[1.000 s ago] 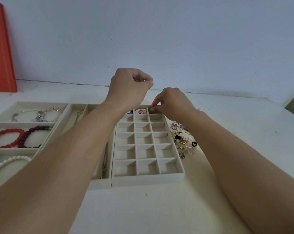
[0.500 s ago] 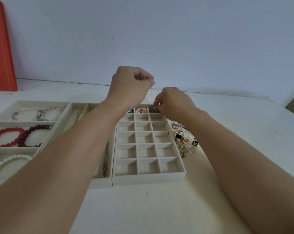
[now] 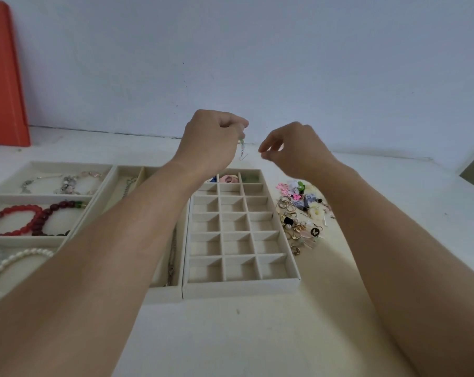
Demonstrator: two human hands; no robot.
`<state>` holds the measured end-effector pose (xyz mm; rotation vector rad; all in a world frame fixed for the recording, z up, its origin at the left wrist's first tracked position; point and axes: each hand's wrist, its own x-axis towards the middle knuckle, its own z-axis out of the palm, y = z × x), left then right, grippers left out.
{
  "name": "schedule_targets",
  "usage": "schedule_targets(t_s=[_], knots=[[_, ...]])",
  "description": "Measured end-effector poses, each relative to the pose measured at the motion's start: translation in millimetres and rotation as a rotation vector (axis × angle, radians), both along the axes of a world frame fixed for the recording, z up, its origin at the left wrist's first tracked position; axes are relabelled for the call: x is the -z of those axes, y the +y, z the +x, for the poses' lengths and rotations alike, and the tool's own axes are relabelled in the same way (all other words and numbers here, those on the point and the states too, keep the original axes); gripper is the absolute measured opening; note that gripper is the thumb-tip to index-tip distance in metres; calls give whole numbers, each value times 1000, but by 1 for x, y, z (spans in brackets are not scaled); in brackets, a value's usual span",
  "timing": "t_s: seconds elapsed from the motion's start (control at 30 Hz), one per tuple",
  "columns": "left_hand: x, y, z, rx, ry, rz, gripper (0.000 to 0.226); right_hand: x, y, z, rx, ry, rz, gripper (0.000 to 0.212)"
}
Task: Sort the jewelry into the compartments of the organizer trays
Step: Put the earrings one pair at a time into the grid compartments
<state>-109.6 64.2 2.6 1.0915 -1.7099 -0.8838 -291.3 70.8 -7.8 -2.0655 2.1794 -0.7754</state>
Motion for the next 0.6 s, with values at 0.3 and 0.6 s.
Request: schedule_targets(t_s=[0.3, 0.6], knots=[[4, 5, 2, 57, -43, 89, 89, -36, 21, 7, -242, -330, 1, 16], [8, 3, 1, 82, -137, 81, 87, -32, 20, 14, -267, -230, 24, 8]])
